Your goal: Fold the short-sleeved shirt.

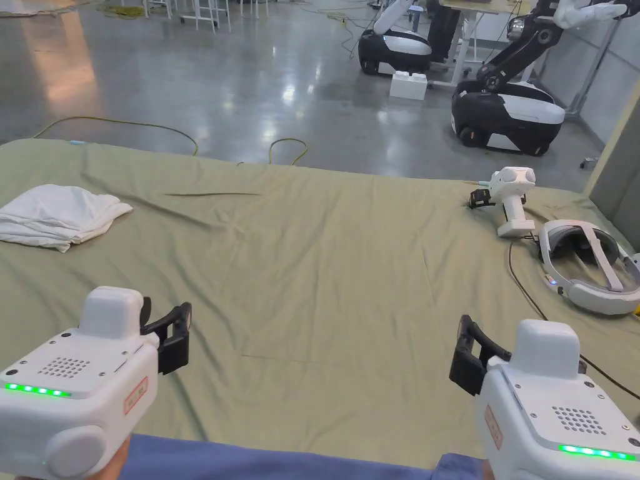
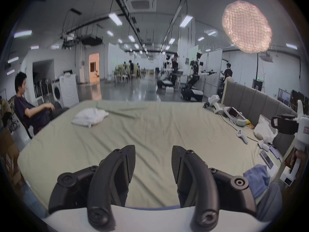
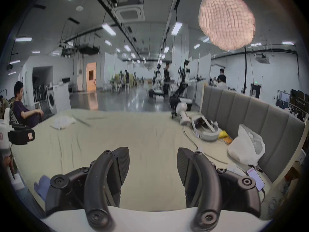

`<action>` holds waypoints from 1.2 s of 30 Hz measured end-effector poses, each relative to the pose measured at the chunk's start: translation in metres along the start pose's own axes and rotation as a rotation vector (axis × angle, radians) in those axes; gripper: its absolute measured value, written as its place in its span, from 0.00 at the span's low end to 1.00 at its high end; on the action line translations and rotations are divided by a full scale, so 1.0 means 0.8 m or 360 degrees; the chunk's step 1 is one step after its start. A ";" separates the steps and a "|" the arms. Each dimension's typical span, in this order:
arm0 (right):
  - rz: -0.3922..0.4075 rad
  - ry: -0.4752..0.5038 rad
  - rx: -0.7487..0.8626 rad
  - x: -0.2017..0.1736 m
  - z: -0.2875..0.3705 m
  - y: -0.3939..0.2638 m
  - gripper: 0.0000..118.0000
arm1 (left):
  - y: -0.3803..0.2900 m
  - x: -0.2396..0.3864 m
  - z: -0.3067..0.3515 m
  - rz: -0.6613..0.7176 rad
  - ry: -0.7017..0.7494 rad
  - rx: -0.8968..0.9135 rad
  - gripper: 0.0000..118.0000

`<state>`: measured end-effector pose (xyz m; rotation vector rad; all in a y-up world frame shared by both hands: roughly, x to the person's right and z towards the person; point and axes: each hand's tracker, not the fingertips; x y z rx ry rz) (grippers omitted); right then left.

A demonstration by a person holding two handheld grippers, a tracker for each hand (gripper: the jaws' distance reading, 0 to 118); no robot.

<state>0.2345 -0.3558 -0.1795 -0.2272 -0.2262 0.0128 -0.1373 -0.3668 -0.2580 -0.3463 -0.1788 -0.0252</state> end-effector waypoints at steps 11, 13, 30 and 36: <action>-0.0123 -0.0059 0.0231 -0.027 -0.008 0.010 0.00 | 0.031 0.020 0.019 0.0010 0.0063 0.0276 0.00; -0.0112 -0.0066 0.0245 -0.029 -0.007 0.010 0.00 | 0.030 0.015 0.021 0.0028 0.0053 0.0271 0.00; -0.0009 0.0096 0.0090 -0.038 -0.020 0.001 0.00 | -0.106 -0.189 -0.002 0.0525 -0.0241 -0.0763 0.05; -0.0014 0.0103 0.0002 -0.041 -0.026 -0.010 0.00 | -0.196 -0.257 -0.054 0.0834 -0.0423 -0.1089 0.50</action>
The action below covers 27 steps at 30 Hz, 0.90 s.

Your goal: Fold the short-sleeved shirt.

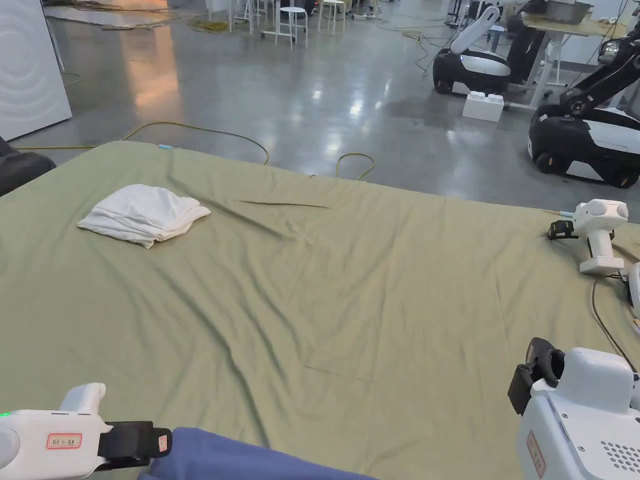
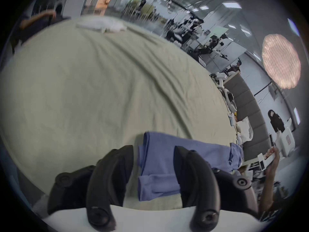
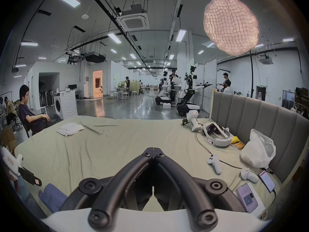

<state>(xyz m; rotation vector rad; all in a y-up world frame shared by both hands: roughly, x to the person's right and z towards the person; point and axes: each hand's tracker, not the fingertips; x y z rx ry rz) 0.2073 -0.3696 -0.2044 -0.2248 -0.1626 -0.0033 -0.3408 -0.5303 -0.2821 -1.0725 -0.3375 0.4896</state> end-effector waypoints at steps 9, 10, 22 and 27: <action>0.0031 -0.0017 -0.0079 0.002 0.003 -0.010 0.00 | -0.025 -0.019 -0.021 0.0289 -0.0401 -0.0112 0.50; 0.0027 -0.0019 -0.0088 0.002 0.003 -0.011 0.00 | -0.024 -0.031 -0.025 0.0370 -0.0448 -0.0118 0.50; -0.0117 0.0067 -0.0177 -0.004 -0.004 -0.020 0.00 | -0.031 0.007 -0.061 0.0348 -0.0502 -0.0208 0.12; -0.0094 0.0067 -0.0179 -0.002 -0.005 -0.018 0.00 | -0.029 0.044 -0.032 0.0215 -0.0372 -0.0145 0.10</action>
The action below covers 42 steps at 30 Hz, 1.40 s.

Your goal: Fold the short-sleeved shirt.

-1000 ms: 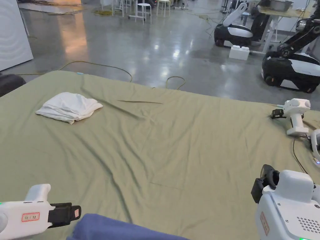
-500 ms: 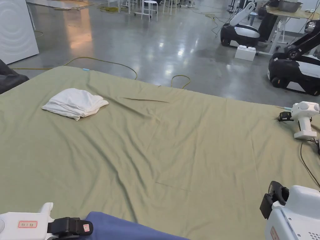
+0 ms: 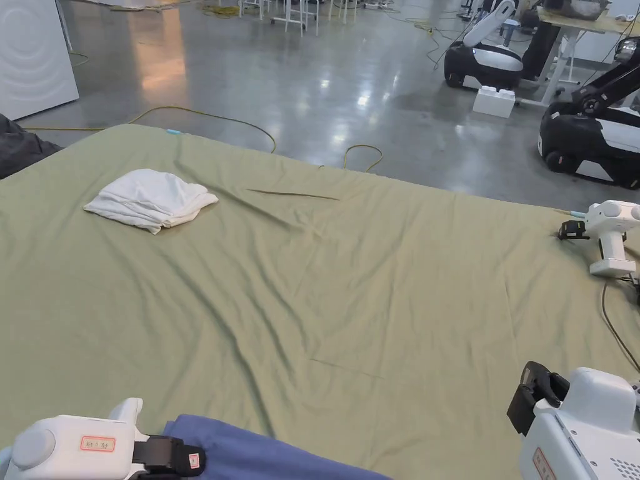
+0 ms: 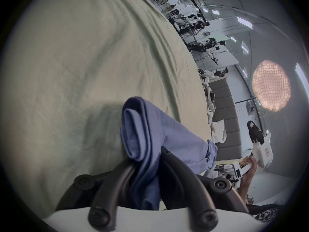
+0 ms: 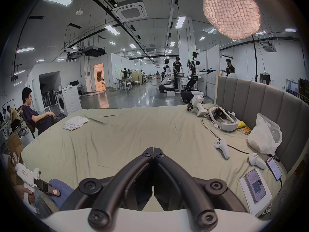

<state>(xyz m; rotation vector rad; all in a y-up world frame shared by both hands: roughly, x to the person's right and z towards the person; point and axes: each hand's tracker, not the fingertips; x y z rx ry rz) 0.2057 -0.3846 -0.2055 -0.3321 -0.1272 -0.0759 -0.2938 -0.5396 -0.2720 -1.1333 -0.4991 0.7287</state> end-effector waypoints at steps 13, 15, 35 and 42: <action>-0.0028 0.0001 0.0006 0.016 0.000 0.006 0.00 | 0.023 0.058 0.118 -0.0255 0.0408 0.0269 0.09; -0.0003 0.0002 0.0015 0.014 -0.001 0.008 0.00 | 0.031 0.051 0.135 -0.0281 0.0545 0.0312 0.09; 0.0088 0.0058 0.0174 0.000 0.027 0.032 0.00 | -0.034 0.210 0.012 -0.0569 0.0329 -0.0005 0.09; 0.0079 0.0017 0.0140 0.014 0.030 0.024 0.00 | -0.064 0.221 -0.098 -0.0534 0.0427 -0.0247 0.09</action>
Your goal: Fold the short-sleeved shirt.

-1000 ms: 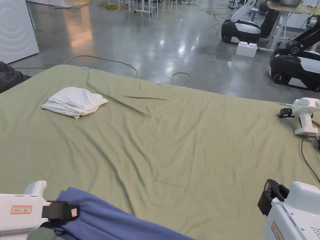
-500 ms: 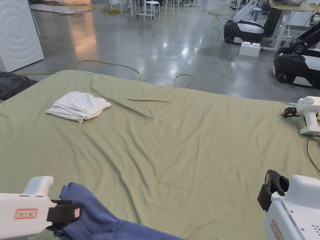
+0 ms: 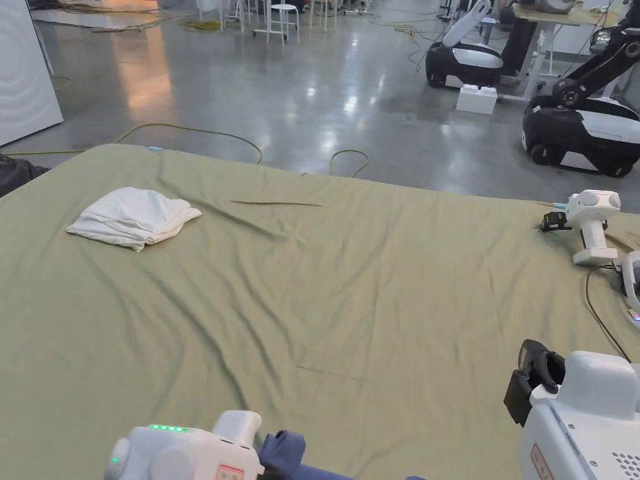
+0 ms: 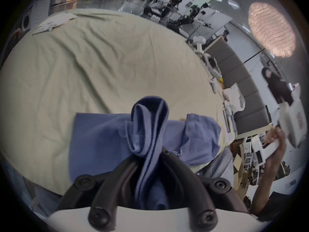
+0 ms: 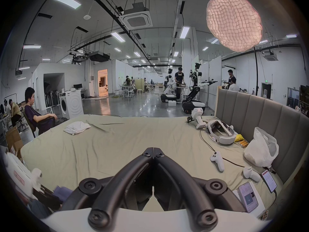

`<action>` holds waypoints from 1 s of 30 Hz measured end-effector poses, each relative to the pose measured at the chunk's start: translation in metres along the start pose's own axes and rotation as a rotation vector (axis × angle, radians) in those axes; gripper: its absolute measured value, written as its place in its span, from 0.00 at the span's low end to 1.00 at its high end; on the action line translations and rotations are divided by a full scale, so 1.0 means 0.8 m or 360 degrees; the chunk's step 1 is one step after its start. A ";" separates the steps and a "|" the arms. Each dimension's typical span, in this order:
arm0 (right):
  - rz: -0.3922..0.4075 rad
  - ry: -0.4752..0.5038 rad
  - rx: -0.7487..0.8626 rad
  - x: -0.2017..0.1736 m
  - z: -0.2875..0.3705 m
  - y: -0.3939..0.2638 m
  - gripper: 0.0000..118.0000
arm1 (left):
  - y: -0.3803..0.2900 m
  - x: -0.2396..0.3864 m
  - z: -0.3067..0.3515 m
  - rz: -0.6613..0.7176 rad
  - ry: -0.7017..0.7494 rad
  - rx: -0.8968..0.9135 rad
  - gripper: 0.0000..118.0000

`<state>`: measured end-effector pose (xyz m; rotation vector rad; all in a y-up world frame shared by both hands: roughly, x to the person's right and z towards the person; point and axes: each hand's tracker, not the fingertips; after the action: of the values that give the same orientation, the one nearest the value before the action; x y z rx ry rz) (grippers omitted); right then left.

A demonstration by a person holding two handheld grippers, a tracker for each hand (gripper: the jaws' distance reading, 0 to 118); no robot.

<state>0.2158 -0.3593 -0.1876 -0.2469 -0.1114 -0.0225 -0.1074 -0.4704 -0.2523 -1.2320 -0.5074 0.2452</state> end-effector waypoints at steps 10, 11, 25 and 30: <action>-0.0008 -0.0049 -0.0055 0.011 0.004 -0.010 0.00 | -0.003 0.020 -0.043 0.0030 0.0074 -0.0097 0.17; -0.0006 -0.0048 -0.0055 0.010 0.005 -0.010 0.00 | -0.003 0.018 -0.043 0.0044 0.0048 -0.0117 0.22; 0.0004 -0.0013 -0.0066 0.004 0.008 -0.010 0.00 | 0.013 -0.001 0.040 0.0151 -0.0234 0.0142 0.25; 0.0004 -0.0009 -0.0075 0.004 0.009 -0.011 0.00 | 0.008 -0.005 -0.002 0.0073 -0.0017 0.0044 0.17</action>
<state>0.2181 -0.3665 -0.1782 -0.2940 -0.1161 -0.0218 -0.1098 -0.4713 -0.2597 -1.2168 -0.4837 0.2969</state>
